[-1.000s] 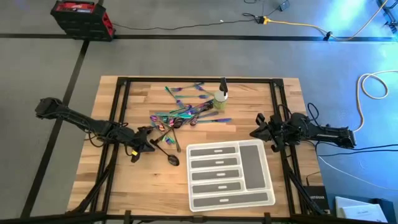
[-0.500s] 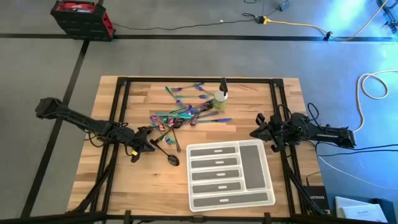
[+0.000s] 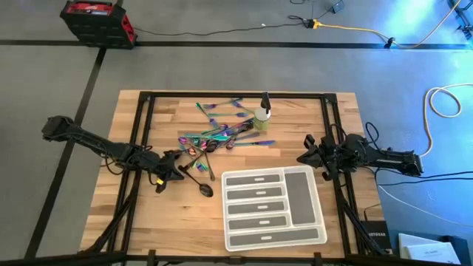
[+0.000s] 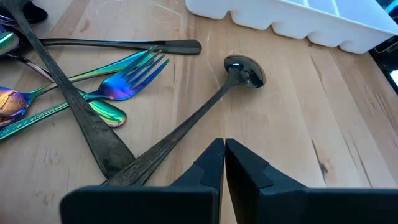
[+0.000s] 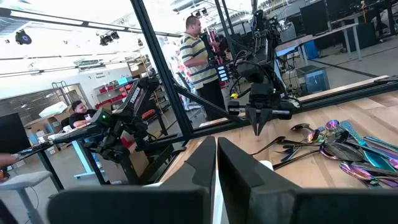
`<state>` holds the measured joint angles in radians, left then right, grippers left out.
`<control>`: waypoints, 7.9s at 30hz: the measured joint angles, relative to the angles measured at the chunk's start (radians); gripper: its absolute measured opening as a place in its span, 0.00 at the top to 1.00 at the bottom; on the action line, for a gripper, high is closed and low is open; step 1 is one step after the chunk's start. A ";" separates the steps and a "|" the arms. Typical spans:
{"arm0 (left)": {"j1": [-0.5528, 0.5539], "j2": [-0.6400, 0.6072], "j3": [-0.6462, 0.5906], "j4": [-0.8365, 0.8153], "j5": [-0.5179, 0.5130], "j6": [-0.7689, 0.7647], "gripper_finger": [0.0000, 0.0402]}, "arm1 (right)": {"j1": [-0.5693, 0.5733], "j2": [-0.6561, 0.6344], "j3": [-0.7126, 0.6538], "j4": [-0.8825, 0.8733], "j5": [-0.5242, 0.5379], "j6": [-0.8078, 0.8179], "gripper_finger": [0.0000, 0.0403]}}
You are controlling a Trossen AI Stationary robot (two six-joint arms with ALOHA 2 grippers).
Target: Sort silverware
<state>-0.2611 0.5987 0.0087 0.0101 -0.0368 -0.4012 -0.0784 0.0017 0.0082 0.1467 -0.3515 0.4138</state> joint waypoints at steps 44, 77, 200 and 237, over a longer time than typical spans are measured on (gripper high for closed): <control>0.000 0.000 0.000 0.000 0.000 0.000 1.00 | 0.000 0.000 0.000 0.000 0.000 0.000 1.00; 0.000 0.000 0.000 0.000 0.000 0.000 1.00 | 0.000 0.000 0.000 0.000 0.000 0.000 1.00; 0.001 0.008 0.002 0.038 -0.299 0.337 1.00 | 0.000 0.001 0.000 -0.101 0.132 -0.079 1.00; 0.001 0.007 0.002 0.075 -0.314 0.492 1.00 | 0.000 0.001 0.000 -0.100 0.133 -0.081 1.00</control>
<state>-0.2600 0.6060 0.0109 0.0851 -0.3508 0.0904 -0.0788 0.0025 0.0082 0.0467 -0.2184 0.3325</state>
